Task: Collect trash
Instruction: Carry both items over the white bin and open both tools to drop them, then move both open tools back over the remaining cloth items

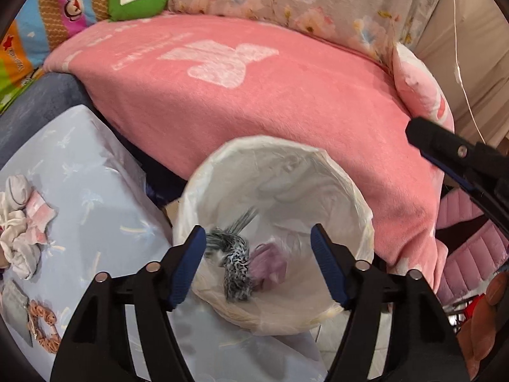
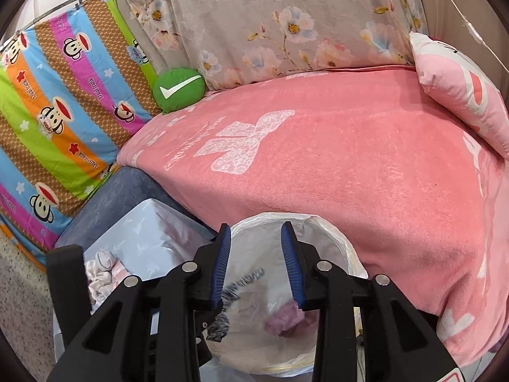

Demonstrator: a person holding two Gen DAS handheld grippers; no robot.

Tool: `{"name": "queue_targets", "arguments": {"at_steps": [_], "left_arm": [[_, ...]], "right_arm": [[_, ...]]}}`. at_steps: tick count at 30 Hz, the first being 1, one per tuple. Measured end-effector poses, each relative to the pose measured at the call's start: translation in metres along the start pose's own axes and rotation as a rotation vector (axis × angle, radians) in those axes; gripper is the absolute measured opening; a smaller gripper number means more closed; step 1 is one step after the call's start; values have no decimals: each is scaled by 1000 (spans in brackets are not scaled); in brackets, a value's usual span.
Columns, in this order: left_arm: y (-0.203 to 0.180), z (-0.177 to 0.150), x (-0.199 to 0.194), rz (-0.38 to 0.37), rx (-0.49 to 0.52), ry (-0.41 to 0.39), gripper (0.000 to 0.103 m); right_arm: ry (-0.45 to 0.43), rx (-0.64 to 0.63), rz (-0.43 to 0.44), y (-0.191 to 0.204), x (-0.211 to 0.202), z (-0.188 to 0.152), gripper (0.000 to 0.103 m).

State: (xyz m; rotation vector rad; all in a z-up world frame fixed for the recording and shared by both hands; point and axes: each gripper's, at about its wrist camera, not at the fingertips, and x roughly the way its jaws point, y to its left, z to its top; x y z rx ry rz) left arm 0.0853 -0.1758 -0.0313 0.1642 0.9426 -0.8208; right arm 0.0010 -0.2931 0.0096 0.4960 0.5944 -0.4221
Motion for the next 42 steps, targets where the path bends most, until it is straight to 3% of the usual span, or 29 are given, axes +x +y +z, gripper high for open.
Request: {"name": "queue_targets", "arguments": {"at_steps": [15, 20, 22, 26, 42], "left_arm": [[41, -12, -33, 85, -77, -58, 66], [72, -25, -49, 143, -140, -75, 69], [84, -30, -56, 168, -163, -83, 76], [110, -43, -69, 216, -210, -93, 80], [228, -106, -119, 381, -432, -106, 81]], "right_arm": [[34, -85, 48, 41, -2, -16, 44], [59, -132, 83, 68, -1, -28, 45], [73, -157, 101, 82, 0, -35, 45], [96, -196, 129, 106, 2, -45, 46], [213, -362, 238, 212, 20, -107, 50]]}}
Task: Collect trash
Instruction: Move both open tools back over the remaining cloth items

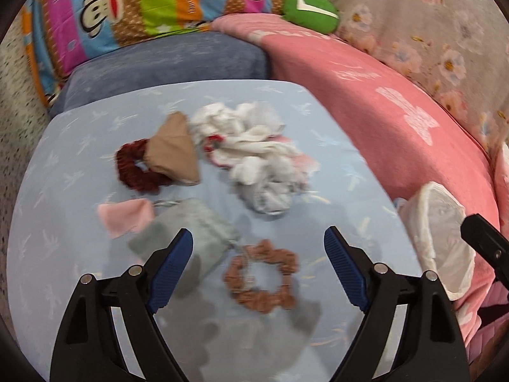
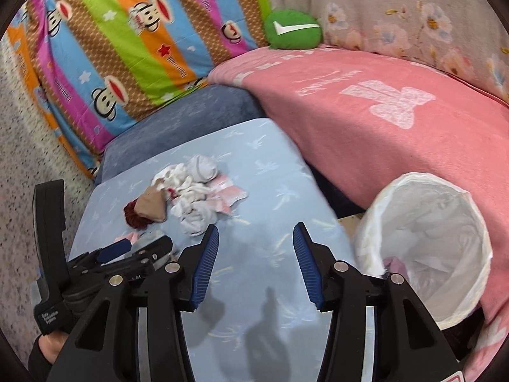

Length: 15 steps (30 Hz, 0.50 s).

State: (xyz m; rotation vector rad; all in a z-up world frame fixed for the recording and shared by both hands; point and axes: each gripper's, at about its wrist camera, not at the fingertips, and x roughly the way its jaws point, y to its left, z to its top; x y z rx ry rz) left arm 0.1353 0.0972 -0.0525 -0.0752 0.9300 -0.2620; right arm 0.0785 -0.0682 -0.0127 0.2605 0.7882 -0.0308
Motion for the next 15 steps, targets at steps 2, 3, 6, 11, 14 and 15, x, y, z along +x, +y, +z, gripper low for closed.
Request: {"name": "queue_targets", "arguments": {"at_steps": [2, 3, 6, 11, 14, 15], "left_arm": [[19, -1, 2, 26, -22, 4, 81], [28, -1, 2, 35, -31, 6, 81], [54, -3, 6, 68, -66, 18, 82], [90, -2, 12, 104, -112, 37, 86], [106, 1, 18, 111, -127, 50, 86], [111, 3, 20, 112, -132, 55, 86]], "right_arm": [[10, -23, 10, 13, 7, -3, 55], [17, -38, 17, 22, 12, -5, 56], [44, -71, 45, 42, 25, -9, 57], [92, -124, 77, 74, 52, -17, 58], [127, -158, 97, 96, 73, -23, 62], [134, -166, 101, 102, 78, -24, 62]]}}
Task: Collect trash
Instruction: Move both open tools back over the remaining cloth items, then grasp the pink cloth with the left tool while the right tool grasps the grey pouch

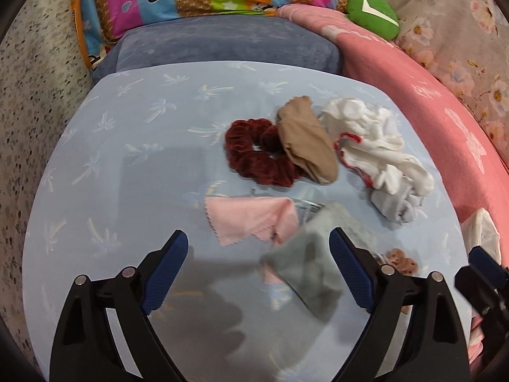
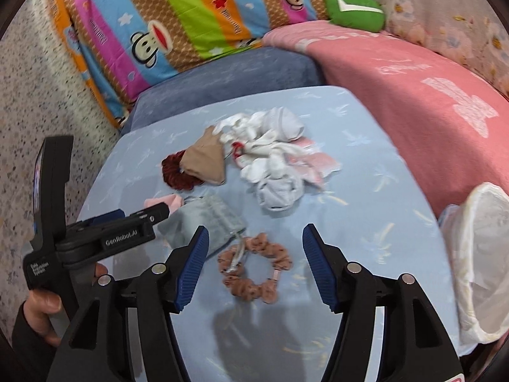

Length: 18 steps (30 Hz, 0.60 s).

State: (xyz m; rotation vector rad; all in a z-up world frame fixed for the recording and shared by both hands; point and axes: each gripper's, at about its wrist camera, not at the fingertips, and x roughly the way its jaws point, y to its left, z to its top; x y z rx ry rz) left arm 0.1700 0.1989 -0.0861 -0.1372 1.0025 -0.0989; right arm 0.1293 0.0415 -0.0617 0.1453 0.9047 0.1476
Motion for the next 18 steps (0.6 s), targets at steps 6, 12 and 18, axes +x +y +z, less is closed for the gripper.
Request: {"name": "queue_targets", "arguments": {"at_steps": [6, 12, 18], "left_arm": [[17, 12, 19, -15, -35, 39, 86], [22, 16, 34, -65, -53, 79, 86], [18, 16, 41, -107, -33, 97, 80]], "right_arm": [[54, -64, 20, 28, 40, 3, 63], [98, -112, 28, 45, 73, 5, 67], [145, -154, 21, 54, 98, 4, 68]]}}
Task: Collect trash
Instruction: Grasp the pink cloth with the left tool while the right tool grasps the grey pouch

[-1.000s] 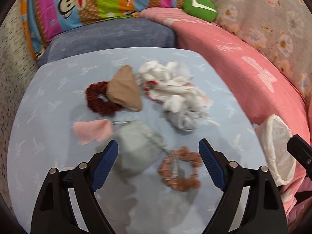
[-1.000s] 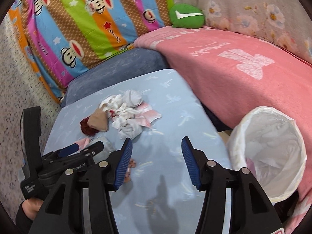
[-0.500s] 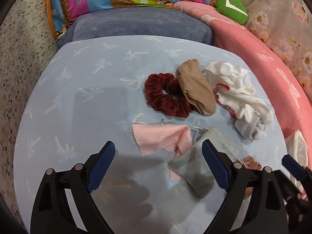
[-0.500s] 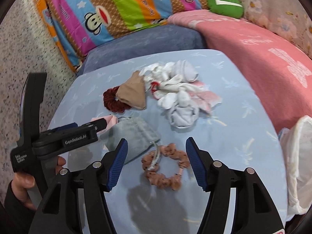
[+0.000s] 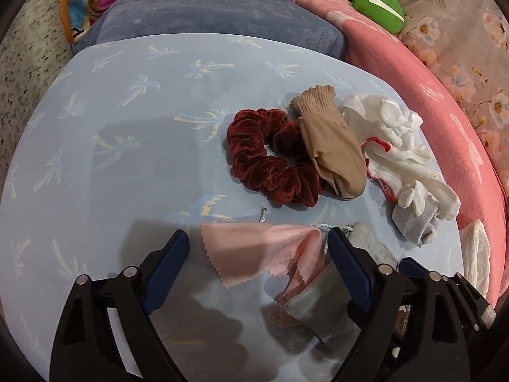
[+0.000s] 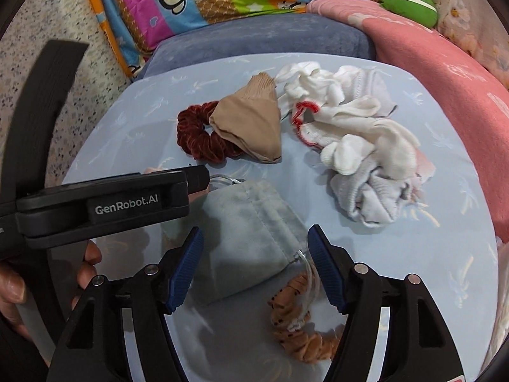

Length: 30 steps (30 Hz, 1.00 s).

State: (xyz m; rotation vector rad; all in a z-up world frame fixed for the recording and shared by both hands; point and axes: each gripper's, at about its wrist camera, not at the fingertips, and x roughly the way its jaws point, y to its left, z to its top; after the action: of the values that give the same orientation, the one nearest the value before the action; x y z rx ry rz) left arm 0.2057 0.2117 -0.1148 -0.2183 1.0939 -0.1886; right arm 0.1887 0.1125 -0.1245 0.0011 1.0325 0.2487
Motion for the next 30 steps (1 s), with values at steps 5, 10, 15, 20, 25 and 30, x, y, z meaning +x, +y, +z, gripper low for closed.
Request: {"name": "queue_targets", "arguments": {"at_steps": [5, 10, 15, 20, 25, 30], "left_arm": [[2, -1, -2, -8, 13, -2, 66], [7, -2, -4, -41, 7, 6, 34], [2, -9, -9, -75, 17, 15, 9], [-6, -13, -24, -83, 26, -9, 7], [-16, -10, -43, -85, 41, -47, 7], [-30, -6, -65, -92, 64, -96, 7]], "right_arm": [[22, -7, -8, 2, 11, 0, 68], [16, -48, -54, 8, 15, -5, 55], [20, -43, -58, 3, 13, -7, 23], [14, -13, -20, -3, 0, -7, 10], [-44, 5, -12, -5, -28, -7, 10], [-125, 44, -20, -16, -66, -4, 10]]}}
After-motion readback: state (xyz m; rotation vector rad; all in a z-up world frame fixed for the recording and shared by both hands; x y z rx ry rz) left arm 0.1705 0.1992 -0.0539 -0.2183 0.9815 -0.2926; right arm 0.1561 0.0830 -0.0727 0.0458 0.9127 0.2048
